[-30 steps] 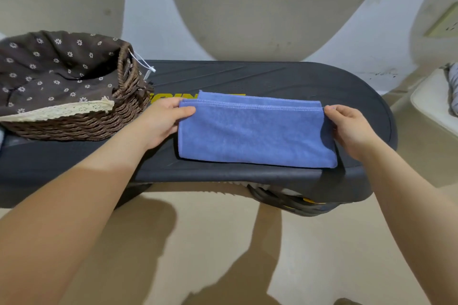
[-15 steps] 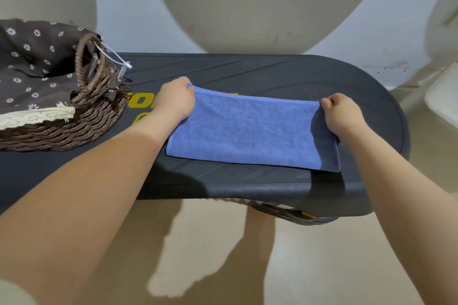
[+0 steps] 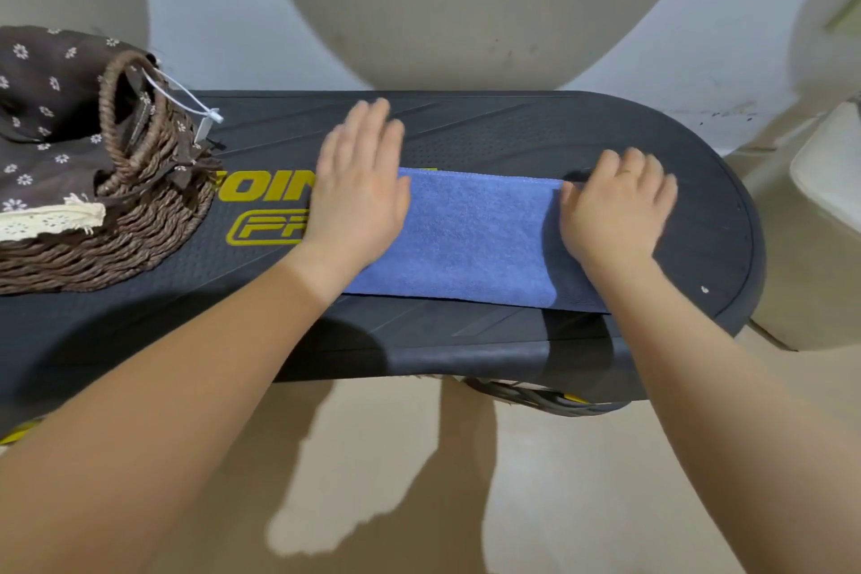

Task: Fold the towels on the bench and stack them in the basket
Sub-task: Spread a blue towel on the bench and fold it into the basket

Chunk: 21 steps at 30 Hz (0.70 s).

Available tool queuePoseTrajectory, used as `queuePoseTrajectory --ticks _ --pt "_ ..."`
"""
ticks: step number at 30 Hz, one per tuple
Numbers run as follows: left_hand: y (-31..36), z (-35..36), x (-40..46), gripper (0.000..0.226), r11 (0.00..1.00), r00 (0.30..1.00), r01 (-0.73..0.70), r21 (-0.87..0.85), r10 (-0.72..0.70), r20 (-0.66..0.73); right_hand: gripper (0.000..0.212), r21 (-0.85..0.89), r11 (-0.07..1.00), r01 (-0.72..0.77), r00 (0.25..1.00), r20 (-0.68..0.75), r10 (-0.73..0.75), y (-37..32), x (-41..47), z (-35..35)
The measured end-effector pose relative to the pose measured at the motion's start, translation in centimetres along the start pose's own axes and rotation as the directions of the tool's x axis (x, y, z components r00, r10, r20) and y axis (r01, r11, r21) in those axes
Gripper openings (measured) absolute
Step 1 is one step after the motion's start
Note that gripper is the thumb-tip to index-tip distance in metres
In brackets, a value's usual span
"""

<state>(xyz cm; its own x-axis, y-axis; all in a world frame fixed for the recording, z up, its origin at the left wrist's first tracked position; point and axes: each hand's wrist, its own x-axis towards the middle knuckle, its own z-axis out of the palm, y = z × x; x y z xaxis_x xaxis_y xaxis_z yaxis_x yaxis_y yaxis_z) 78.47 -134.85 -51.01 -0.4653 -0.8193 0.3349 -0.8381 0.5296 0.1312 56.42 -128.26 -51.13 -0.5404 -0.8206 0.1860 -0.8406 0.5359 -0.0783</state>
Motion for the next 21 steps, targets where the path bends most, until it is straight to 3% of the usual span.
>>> queuePoseTrajectory --ticks 1,3,5,7,14,18,21 --pt "0.8 0.0 -0.2 0.051 0.997 0.992 -0.06 -0.049 0.065 0.109 0.045 0.047 0.986 0.157 0.987 -0.026 -0.156 -0.9 -0.8 0.2" --pt "1.5 0.7 -0.6 0.054 0.988 0.9 -0.111 -0.104 0.145 0.412 0.048 0.175 0.874 0.453 0.884 0.037 -0.466 -3.1 -2.6 0.9" --pt "0.8 1.1 -1.3 0.059 0.987 0.84 -0.13 -0.092 0.159 0.519 0.049 0.219 0.825 0.521 0.797 0.221 -0.563 -4.6 -4.2 1.1" --pt "-0.4 1.0 -2.2 0.066 0.99 0.868 -0.111 -0.089 0.14 0.476 0.053 0.206 0.866 0.456 0.81 0.307 -0.5 -4.1 -4.3 1.3" --pt "-1.8 -0.2 -3.8 0.088 0.999 0.887 -0.03 -0.017 0.034 0.46 0.059 0.077 0.992 0.102 0.924 0.363 -0.123 2.9 -4.3 0.0" --pt "-1.5 -0.8 -4.2 0.09 0.999 0.882 0.036 0.024 -0.043 0.47 0.058 0.106 0.993 -0.056 0.936 0.352 0.016 5.0 -5.1 -0.3" --pt "0.4 -0.9 -3.6 0.093 0.992 0.866 0.111 0.063 -0.128 0.483 0.048 0.141 0.984 -0.112 0.962 0.263 0.072 4.1 -5.6 -0.7"
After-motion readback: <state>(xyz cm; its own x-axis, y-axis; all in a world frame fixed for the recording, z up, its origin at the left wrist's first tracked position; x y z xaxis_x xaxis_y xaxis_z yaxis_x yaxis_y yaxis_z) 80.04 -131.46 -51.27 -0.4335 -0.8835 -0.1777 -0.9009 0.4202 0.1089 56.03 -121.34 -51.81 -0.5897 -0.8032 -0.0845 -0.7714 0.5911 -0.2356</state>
